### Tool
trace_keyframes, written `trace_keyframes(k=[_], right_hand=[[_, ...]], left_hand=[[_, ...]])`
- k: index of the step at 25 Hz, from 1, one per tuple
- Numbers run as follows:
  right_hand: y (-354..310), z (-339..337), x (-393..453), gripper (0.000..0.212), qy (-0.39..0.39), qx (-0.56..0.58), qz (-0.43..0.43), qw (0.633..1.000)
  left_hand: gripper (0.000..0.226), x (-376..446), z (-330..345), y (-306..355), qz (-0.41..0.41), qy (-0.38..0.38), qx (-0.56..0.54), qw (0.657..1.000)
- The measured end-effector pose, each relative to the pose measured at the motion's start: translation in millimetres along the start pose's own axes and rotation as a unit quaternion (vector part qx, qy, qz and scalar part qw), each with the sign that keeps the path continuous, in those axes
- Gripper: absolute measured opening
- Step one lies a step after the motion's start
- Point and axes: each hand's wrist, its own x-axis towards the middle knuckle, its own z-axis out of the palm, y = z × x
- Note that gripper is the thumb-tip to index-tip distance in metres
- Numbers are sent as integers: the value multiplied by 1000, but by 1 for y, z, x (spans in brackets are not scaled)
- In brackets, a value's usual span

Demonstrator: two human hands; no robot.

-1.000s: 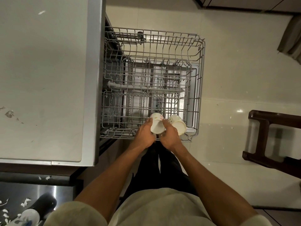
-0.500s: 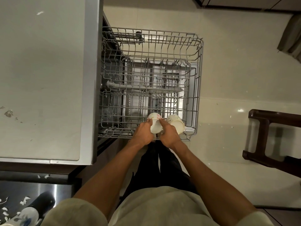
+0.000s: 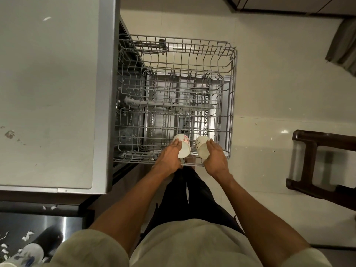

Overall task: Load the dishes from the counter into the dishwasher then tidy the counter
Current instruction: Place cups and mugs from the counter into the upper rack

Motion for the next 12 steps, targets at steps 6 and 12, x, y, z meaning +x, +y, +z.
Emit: trace_keyframes(k=[6, 12], right_hand=[[1, -2, 2, 83, -5, -1, -6, 1000], [1, -4, -7, 86, -12, -28, -23, 999]], left_hand=[[90, -3, -1, 6, 3, 8, 21, 1000], [86, -15, -6, 5, 12, 7, 8, 1000]])
